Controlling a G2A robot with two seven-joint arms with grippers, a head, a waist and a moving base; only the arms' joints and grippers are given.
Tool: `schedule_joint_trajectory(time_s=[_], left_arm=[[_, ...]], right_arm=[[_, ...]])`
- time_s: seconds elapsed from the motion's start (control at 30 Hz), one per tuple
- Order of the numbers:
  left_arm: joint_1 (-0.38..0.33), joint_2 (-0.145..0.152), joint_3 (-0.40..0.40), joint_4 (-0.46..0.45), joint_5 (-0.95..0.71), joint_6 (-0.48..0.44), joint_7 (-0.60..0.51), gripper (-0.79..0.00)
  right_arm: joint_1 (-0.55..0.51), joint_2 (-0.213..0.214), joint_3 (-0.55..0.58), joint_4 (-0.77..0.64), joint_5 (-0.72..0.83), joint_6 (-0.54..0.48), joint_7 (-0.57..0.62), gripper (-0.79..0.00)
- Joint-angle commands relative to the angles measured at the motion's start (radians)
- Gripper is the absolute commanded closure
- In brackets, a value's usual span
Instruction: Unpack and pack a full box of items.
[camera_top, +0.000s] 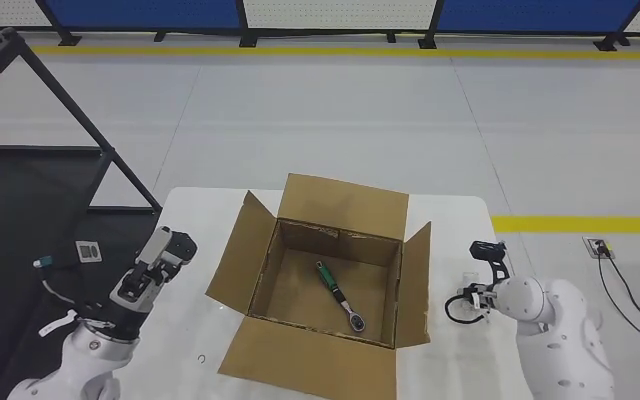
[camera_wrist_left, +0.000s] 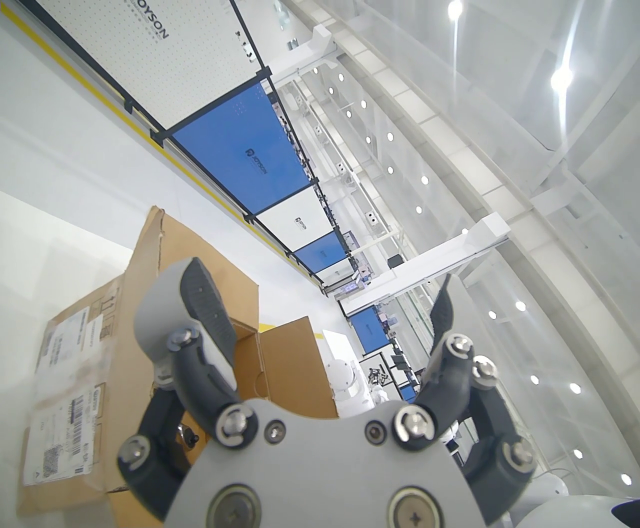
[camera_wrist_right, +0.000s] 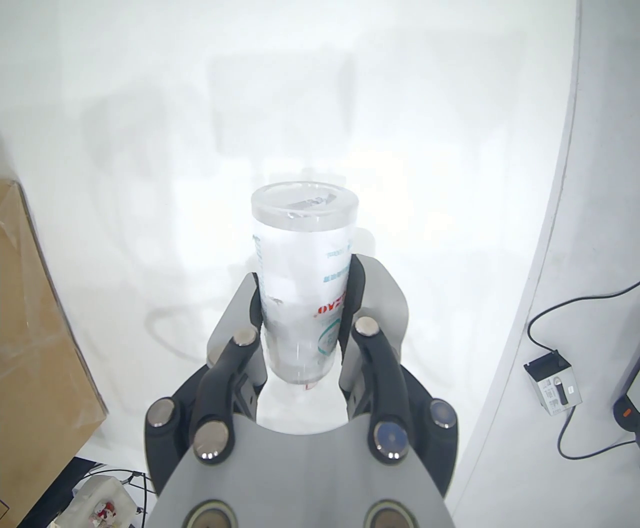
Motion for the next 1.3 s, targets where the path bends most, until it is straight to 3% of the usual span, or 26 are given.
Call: schedule_joint_trajectory(time_s=[0.0,0.4,0.43,0.47,0.53,0.67,0.9,1.1,1.27], left_arm=[[0.001,0.0,-0.003,0.0,-0.002,-0.002,0.003,-0.785],[-0.005,0.002,-0.012,0.006,-0.015,-0.007,0.006,-0.785],[-0.007,0.002,-0.015,0.007,-0.016,-0.007,0.006,-0.785],[-0.009,0.003,-0.018,0.009,-0.019,-0.008,0.007,-0.785],[-0.014,0.003,-0.026,0.012,-0.026,-0.009,0.01,-0.785],[-0.022,0.005,-0.042,0.021,-0.04,-0.011,0.009,-0.785],[-0.02,0.006,-0.069,0.039,-0.061,-0.02,0.019,-0.785],[-0.012,0.007,-0.108,0.06,-0.095,-0.037,0.026,-0.785],[0.013,0.006,-0.133,0.067,-0.129,-0.059,0.022,-0.785]], right_arm=[[0.001,0.002,0.002,-0.004,0.004,0.003,-0.001,-0.379],[-0.026,0.016,0.031,-0.099,0.04,0.047,-0.008,-0.391],[-0.033,0.018,0.044,-0.125,0.058,0.055,-0.015,-0.662],[-0.044,0.019,0.057,-0.159,0.074,0.061,-0.021,-0.736],[-0.072,0.021,0.086,-0.248,0.122,0.068,-0.034,-0.708],[-0.132,0.026,0.131,-0.435,0.189,0.078,-0.046,-0.785],[-0.213,0.028,0.121,-0.769,0.321,0.05,-0.078,-0.785],[-0.202,0.033,-0.044,-0.95,0.308,-0.017,-0.023,-0.776],[-0.086,0.031,-0.261,-0.896,0.2,-0.022,0.047,-0.763]])
